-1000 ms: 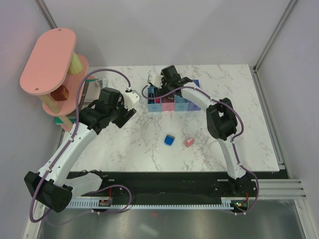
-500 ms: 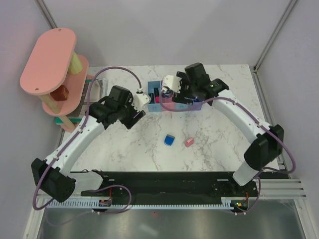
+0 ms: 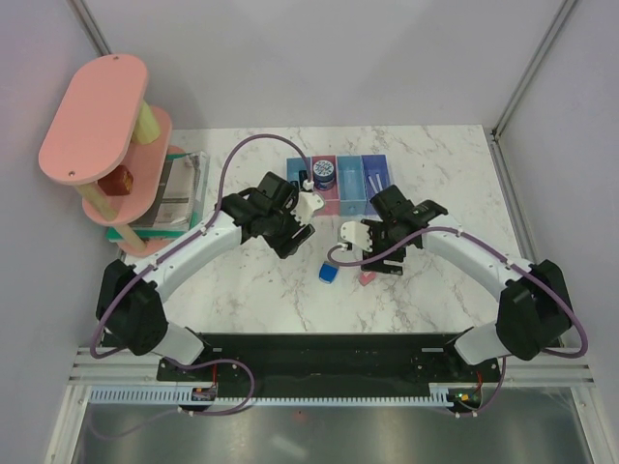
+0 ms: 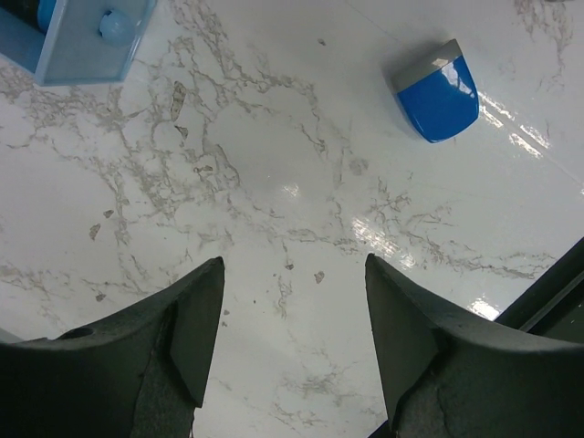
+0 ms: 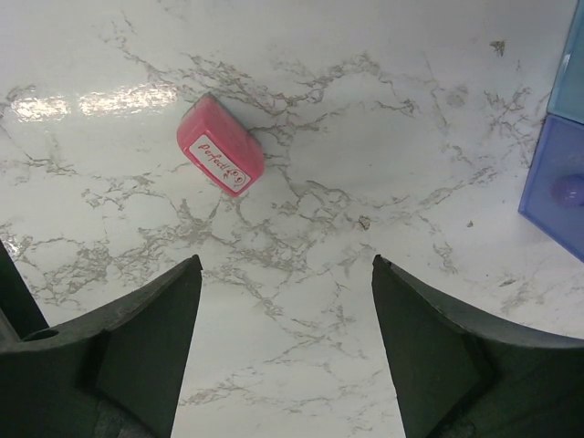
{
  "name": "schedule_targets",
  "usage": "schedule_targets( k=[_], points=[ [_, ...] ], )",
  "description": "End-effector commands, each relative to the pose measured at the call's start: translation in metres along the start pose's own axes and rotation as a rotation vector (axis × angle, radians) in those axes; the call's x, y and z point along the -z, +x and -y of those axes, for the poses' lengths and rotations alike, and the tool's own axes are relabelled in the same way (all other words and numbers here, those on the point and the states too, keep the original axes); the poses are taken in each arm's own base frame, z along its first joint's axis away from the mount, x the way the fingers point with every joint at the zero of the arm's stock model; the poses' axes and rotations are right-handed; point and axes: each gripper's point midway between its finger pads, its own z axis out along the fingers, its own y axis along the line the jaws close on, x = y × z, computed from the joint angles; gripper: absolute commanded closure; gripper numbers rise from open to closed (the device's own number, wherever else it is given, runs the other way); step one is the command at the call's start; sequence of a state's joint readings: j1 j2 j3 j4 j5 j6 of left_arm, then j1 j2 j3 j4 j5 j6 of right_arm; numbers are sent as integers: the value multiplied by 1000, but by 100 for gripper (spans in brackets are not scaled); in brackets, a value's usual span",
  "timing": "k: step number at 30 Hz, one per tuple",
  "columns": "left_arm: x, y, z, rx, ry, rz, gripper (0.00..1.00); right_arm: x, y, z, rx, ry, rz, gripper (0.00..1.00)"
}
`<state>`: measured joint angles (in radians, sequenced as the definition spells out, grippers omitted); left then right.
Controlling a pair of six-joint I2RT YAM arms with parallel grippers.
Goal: Sort the stationery into containers
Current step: Pick up the stationery from the center of the board.
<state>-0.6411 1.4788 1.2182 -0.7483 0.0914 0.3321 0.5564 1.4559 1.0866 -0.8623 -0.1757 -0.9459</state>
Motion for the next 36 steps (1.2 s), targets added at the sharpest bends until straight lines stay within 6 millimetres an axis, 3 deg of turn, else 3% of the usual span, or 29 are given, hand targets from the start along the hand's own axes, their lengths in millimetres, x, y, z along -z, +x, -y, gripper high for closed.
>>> schedule_targets(
  k=[1, 10, 25, 33, 36],
  points=[
    [0, -23, 3, 43, 17, 86, 30, 1, -17, -7, 11, -30, 84, 18],
    [5, -13, -3, 3, -27, 72, 28, -31, -25, -28, 59, -133, 58, 20],
    [8, -11, -8, -2, -53, 69, 28, -67, -19, -32, 37, -154, 23, 32],
    [10, -5, -9, -1, -64, 63, 27, -59, -25, -20, 15, -101, 32, 72],
    [11, -2, -11, 1, -72, 62, 27, -48, -32, -11, 11, -58, 46, 80]
  ],
)
